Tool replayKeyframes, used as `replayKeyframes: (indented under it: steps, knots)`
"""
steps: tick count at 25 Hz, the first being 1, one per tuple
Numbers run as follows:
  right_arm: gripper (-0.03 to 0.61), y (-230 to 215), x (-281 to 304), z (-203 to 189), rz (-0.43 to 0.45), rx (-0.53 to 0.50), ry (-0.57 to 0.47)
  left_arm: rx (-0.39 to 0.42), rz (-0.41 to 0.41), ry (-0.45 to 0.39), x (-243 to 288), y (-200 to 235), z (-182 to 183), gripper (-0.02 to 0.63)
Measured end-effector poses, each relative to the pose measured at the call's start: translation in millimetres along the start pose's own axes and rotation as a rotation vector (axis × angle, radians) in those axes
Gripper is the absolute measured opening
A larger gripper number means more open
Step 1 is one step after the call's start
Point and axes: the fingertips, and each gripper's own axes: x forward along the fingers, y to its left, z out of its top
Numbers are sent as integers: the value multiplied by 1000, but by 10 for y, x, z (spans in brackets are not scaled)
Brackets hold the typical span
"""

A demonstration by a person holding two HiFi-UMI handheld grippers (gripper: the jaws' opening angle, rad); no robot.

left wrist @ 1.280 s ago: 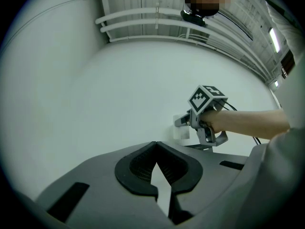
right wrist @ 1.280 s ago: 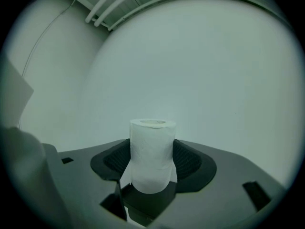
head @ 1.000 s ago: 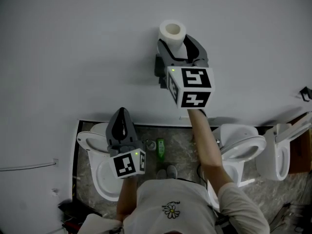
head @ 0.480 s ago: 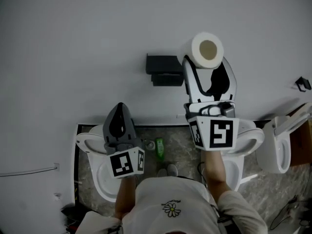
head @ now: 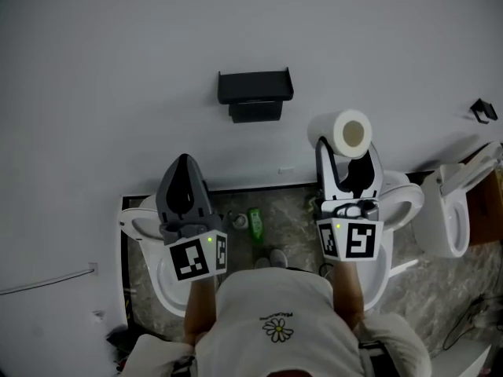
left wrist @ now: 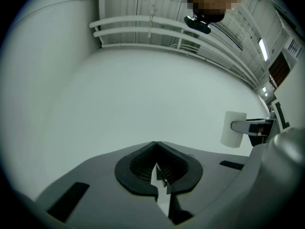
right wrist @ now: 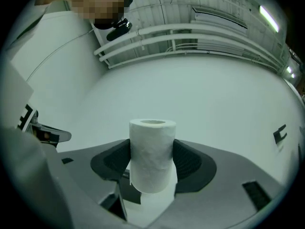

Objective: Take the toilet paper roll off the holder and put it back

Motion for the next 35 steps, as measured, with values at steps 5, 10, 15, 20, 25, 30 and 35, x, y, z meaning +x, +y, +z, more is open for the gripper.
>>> replayKeyframes:
  steps: [5, 10, 15, 20, 25, 30, 35]
  knots:
    - [281, -23, -234, -288, -9, 12, 83, 7, -3, -1, -15, -33, -13, 17]
    - [281, -46, -296, -304, -20, 7, 96, 8, 0, -6, 1, -28, 11, 17]
    - [281, -47, -286, -260, -17, 2, 87, 9, -2, -9, 13, -35, 31, 17]
    - [281, -44, -291, -258, -18, 1, 91, 10, -5, -5, 11, -44, 34, 17]
    - [281, -44, -303, -264, -20, 3, 95, 10, -7, -4, 16, -51, 35, 17]
    - [281, -53, -305, -244, -22, 7, 92, 10, -12, -1, 25, -72, 18, 17]
    - [281, -10, -161, -54, 18, 73, 46, 9, -4, -3, -12, -66, 23, 17]
